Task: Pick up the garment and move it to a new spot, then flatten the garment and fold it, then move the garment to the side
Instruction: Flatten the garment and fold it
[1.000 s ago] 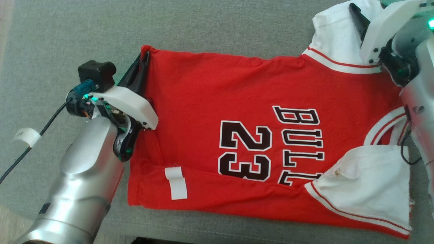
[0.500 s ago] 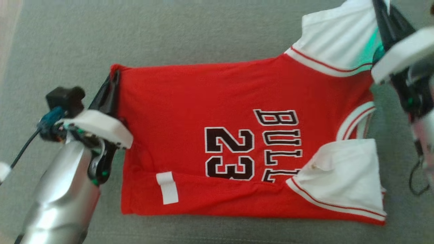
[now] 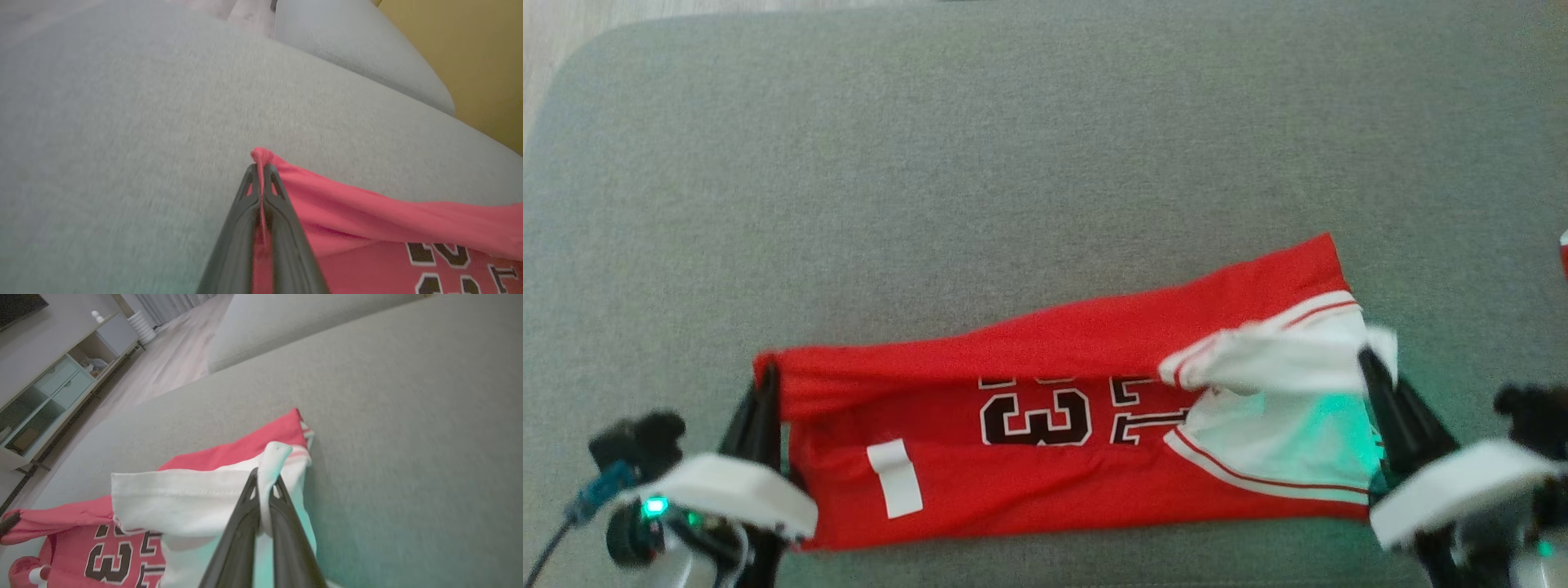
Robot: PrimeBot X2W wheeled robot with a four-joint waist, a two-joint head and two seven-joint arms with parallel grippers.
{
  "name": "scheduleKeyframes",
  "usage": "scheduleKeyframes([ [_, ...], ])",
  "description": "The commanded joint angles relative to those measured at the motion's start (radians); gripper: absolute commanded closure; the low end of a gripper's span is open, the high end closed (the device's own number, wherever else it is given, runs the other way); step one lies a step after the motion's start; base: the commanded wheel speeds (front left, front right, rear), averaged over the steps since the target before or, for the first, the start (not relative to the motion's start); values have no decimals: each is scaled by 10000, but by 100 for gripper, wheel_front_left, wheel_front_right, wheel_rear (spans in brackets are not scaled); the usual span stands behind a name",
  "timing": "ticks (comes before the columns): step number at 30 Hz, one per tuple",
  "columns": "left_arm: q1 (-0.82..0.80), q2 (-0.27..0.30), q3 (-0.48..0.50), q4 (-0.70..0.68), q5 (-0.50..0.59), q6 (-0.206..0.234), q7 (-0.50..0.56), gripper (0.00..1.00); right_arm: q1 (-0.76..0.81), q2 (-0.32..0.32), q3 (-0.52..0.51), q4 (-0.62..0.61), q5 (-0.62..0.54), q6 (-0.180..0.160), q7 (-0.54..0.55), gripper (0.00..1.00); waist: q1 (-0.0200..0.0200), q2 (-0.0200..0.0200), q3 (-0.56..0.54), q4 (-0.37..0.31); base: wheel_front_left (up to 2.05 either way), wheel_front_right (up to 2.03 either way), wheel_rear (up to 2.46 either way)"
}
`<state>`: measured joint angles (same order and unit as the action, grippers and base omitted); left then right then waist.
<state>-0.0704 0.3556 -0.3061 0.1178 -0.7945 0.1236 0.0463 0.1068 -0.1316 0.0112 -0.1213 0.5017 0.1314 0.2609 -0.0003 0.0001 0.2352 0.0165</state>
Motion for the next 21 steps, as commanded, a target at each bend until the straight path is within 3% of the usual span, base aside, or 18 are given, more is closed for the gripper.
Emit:
scheduleKeyframes([
  [1, -235, 329, 534, -372, -70, 63, 16, 100, -104, -13, 40, -481, -25, -7, 9, 100, 3, -1, -57, -30, 0, 0, 0],
  [4, 393, 267, 523, -545, -267, 280, 211, 100, 705, 444, -330, -666, -36, -7, 160, 100, 3, -1, -143, -77, 0, 0, 0],
  [5, 544, 212, 514, -537, -345, 329, 257, 87, 880, 534, -347, -649, -59, -7, 246, 93, 3, -1, -165, -97, 0, 0, 0],
  [6, 669, 174, 473, -501, -377, 380, 313, 49, 1026, 608, -326, -589, -22, -7, 377, 6, 3, -1, -181, -108, 0, 0, 0],
  [7, 769, 109, 437, -442, -422, 413, 342, 0, 1127, 654, -282, -523, -51, -7, 478, 0, 3, -1, -214, -111, 0, 0, 0],
  [14, 976, -84, 316, 8, 245, 604, -772, 0, 1185, 773, -77, -645, -347, -7, -110, 0, 3, -1, -528, -88, 0, 0, 0],
  [21, 762, -50, 198, -458, 2098, 1339, -2715, 0, 716, 716, -171, -1634, -2051, -7, -1261, 0, 3, -1, -1035, 11, 0, 0, 0],
])
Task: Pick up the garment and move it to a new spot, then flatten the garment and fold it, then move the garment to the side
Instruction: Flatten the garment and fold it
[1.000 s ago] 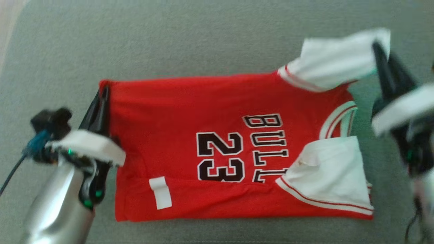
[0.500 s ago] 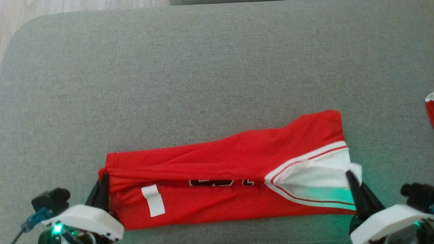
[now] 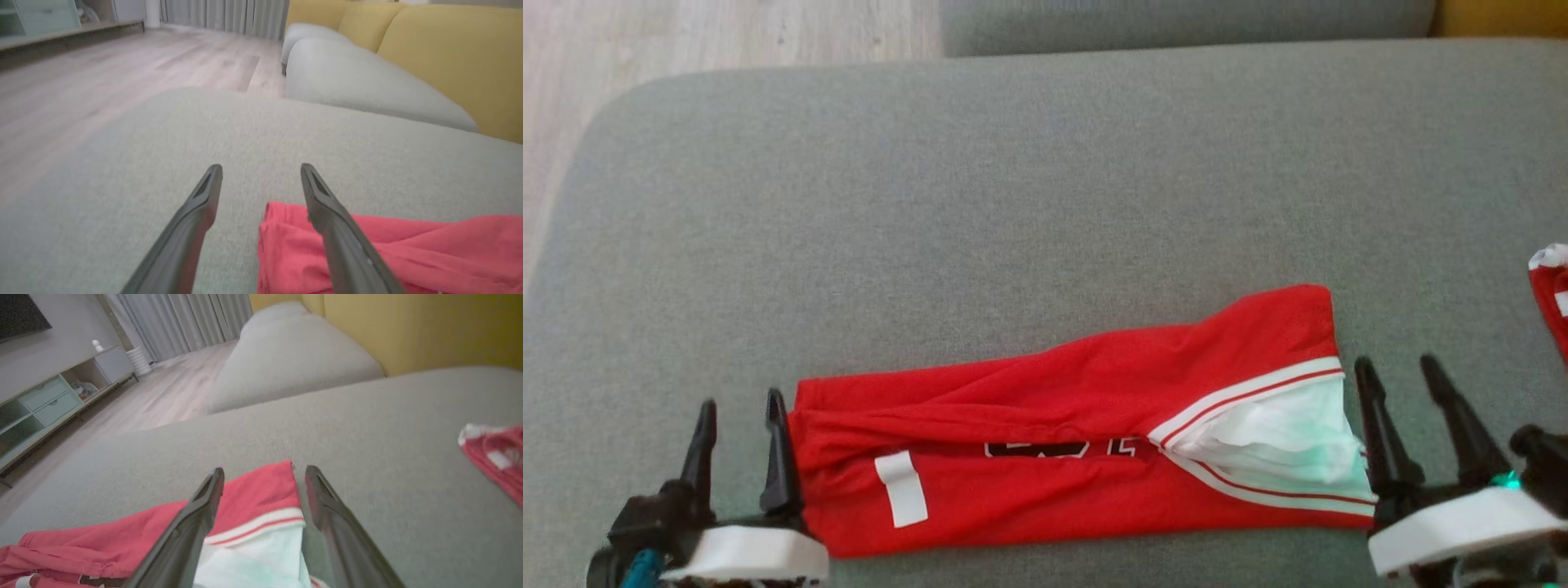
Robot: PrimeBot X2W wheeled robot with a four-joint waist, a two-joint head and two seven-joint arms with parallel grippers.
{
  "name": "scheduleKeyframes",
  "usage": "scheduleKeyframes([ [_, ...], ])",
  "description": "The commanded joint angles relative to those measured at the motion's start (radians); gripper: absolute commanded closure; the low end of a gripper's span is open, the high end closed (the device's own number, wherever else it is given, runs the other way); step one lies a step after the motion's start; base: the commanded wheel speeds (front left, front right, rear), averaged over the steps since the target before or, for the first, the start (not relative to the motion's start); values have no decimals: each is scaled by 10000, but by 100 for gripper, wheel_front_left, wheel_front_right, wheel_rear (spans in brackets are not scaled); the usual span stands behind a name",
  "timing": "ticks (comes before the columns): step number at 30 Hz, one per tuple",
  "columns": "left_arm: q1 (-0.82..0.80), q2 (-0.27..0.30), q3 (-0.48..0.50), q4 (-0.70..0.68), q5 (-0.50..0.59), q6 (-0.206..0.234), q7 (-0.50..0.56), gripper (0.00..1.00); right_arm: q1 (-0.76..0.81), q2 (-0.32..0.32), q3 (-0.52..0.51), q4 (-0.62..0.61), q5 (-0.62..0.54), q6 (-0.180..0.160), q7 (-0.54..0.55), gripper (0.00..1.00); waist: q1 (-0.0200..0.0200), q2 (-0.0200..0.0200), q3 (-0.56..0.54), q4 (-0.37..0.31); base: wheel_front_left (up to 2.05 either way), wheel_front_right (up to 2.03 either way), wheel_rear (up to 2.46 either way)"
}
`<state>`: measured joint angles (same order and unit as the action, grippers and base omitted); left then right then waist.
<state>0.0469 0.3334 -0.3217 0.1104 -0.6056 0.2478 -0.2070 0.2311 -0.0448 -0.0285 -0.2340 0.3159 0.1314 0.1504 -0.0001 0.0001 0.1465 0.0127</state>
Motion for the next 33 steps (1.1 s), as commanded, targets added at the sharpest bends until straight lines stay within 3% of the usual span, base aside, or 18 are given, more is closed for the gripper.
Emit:
scheduleKeyframes([
  [1, -478, 178, 362, -553, 435, 156, -296, 0, -605, -187, 253, -649, -388, -7, -227, 0, 1, -1, -209, 66, 0, 0, 0],
  [8, -772, 331, 89, -1370, 1521, 384, -389, 0, -874, -371, 520, -1359, -1163, -7, -254, 0, 1, -1, -493, 208, 0, 0, 0],
  [21, -987, 425, -237, -1467, 1614, 414, 193, 0, -805, -259, 429, -1391, -1104, -7, -53, 0, 1, -1, -409, 189, 0, 0, 0],
  [25, -1146, 432, -299, -1561, 1666, 368, 151, 0, -719, -371, 221, -682, -952, -7, 131, 0, 1, -1, -225, 281, 0, 0, 0],
  [33, -1844, 271, -526, -1427, 1727, 73, 10, 0, -1325, -1007, 192, 2147, -331, -7, 316, 0, 1, -1, 425, 709, 0, 0, 0],
])
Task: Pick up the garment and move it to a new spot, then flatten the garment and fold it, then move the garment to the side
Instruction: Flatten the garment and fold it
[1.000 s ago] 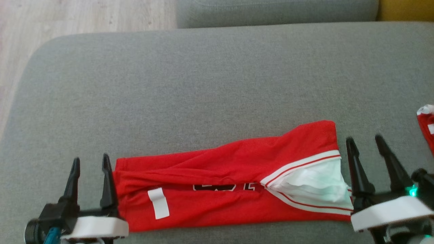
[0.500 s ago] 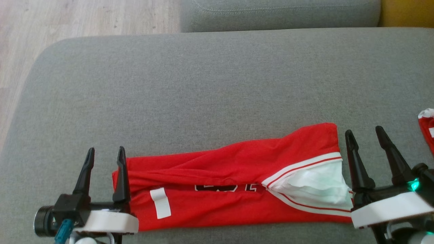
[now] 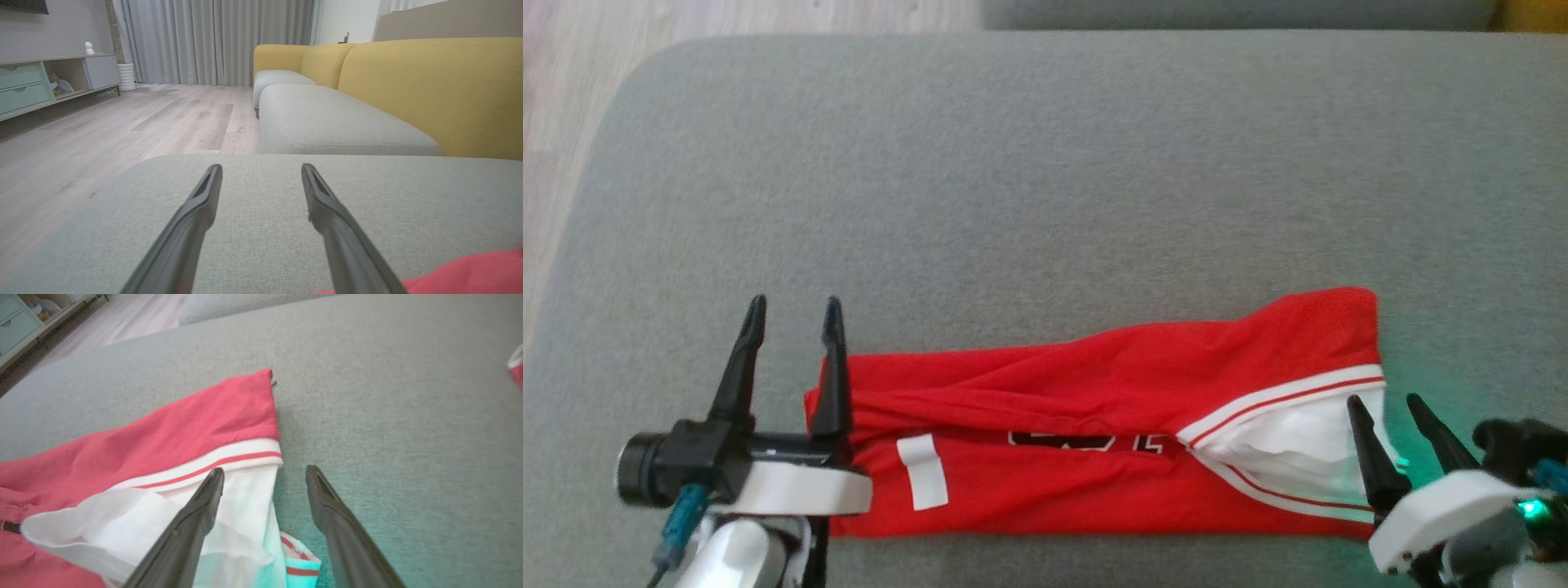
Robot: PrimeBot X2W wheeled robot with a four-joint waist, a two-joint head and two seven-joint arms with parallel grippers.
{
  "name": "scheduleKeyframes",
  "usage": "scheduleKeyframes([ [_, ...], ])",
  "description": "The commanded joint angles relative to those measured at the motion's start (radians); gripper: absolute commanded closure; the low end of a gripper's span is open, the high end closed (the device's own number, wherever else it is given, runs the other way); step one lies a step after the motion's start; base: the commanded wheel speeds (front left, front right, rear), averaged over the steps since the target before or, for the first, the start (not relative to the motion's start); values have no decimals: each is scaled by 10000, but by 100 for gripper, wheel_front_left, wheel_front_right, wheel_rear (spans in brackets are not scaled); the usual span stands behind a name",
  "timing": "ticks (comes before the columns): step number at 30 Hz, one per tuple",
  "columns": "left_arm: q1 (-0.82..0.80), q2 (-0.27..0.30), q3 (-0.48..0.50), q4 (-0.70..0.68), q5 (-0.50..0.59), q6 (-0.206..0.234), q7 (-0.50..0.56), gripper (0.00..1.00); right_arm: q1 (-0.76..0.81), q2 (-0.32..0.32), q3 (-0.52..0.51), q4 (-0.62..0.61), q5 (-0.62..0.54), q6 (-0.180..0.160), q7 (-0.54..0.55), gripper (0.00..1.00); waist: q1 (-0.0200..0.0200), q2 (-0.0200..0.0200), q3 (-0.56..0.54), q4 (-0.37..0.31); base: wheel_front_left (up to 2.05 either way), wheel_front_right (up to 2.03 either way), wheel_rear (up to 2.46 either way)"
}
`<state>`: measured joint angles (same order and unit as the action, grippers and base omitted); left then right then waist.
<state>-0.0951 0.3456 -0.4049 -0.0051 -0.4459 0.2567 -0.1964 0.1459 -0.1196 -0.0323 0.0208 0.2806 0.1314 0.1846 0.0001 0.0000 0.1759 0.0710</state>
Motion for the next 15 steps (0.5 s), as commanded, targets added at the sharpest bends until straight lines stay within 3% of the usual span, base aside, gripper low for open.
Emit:
scheduleKeyframes([
  [1, -516, 117, 277, -239, 138, -57, -125, 0, -596, -326, 279, -97, 128, -7, -5, 0, -1, 0, 207, 189, 0, 0, 0],
  [8, -937, -122, 244, 75, 140, -297, -427, 0, -855, -356, 1226, 1642, 1021, -7, 1205, 0, -1, 0, 421, 527, 0, 0, 0],
  [9, -948, -140, 250, 113, 136, -311, -447, 0, -828, -305, 1371, 1724, 1240, -7, 1462, 7, -1, 0, 422, 541, 0, 0, 0],
  [11, -953, -167, 279, 184, 121, -333, -486, 0, -796, -301, 1565, 1750, 1488, -7, 1855, 94, -1, 0, 410, 539, 0, 0, 0],
  [12, -941, -178, 297, 216, 113, -334, -501, 0, -778, -287, 1635, 1731, 1614, -7, 2055, 100, -1, 0, 393, 525, 0, 0, 0],
  [15, -881, -187, 363, 276, 90, -329, -538, 0, -850, -378, 1691, 1332, 1657, -7, 2066, 100, -1, 0, 342, 451, 0, 0, 0],
])
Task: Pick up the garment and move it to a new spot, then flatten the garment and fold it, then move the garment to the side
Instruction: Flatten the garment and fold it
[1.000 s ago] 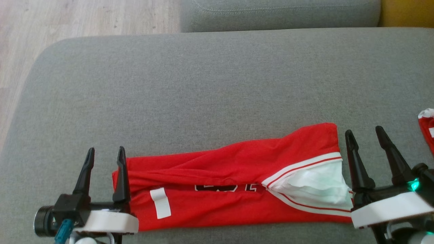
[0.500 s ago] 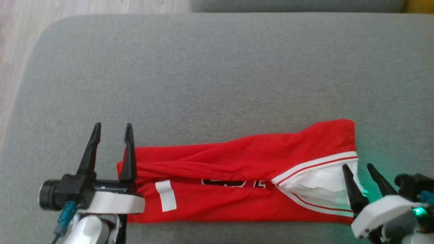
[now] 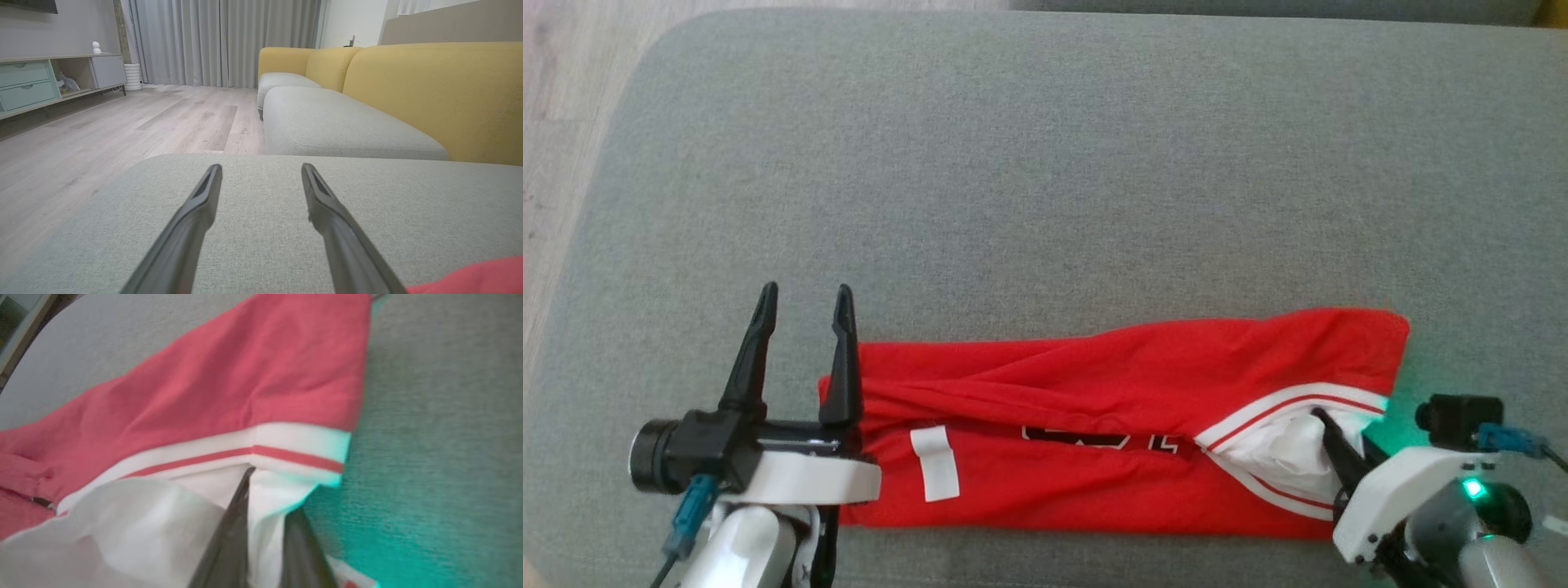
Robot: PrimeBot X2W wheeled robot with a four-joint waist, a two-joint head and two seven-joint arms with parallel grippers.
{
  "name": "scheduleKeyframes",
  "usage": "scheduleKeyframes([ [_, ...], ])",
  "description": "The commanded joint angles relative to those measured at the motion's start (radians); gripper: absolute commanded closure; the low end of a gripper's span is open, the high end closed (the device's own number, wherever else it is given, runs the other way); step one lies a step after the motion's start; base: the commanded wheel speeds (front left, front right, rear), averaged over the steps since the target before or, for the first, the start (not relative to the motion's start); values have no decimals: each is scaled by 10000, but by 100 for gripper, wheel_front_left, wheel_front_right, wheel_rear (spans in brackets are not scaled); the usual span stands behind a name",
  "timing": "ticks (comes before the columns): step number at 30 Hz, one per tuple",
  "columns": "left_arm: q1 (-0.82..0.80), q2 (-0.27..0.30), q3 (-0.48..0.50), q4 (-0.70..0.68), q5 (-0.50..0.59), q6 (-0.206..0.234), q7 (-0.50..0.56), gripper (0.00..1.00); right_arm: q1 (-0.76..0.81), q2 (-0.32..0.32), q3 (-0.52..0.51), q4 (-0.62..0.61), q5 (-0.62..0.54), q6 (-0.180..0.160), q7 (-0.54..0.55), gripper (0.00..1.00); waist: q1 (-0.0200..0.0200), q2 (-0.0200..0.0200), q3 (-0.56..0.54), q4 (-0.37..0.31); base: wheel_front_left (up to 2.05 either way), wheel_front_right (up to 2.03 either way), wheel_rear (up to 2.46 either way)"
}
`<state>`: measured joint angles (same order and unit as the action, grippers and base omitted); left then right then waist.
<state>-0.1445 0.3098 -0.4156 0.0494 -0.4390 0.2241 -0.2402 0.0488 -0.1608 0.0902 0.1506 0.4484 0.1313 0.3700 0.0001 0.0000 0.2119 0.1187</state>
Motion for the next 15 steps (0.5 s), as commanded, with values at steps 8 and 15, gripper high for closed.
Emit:
scheduleKeyframes([
  [8, -166, 214, 598, -320, 22, 109, -144, 0, 360, -19, -893, -1378, -347, -6, -102, 100, -1, 0, -257, -410, 0, 0, 0],
  [15, 22, 311, 648, -488, -5, 188, -129, 0, 964, -166, -2651, -2202, -698, -6, 186, 100, -1, 0, -314, -768, 0, 0, 0],
])
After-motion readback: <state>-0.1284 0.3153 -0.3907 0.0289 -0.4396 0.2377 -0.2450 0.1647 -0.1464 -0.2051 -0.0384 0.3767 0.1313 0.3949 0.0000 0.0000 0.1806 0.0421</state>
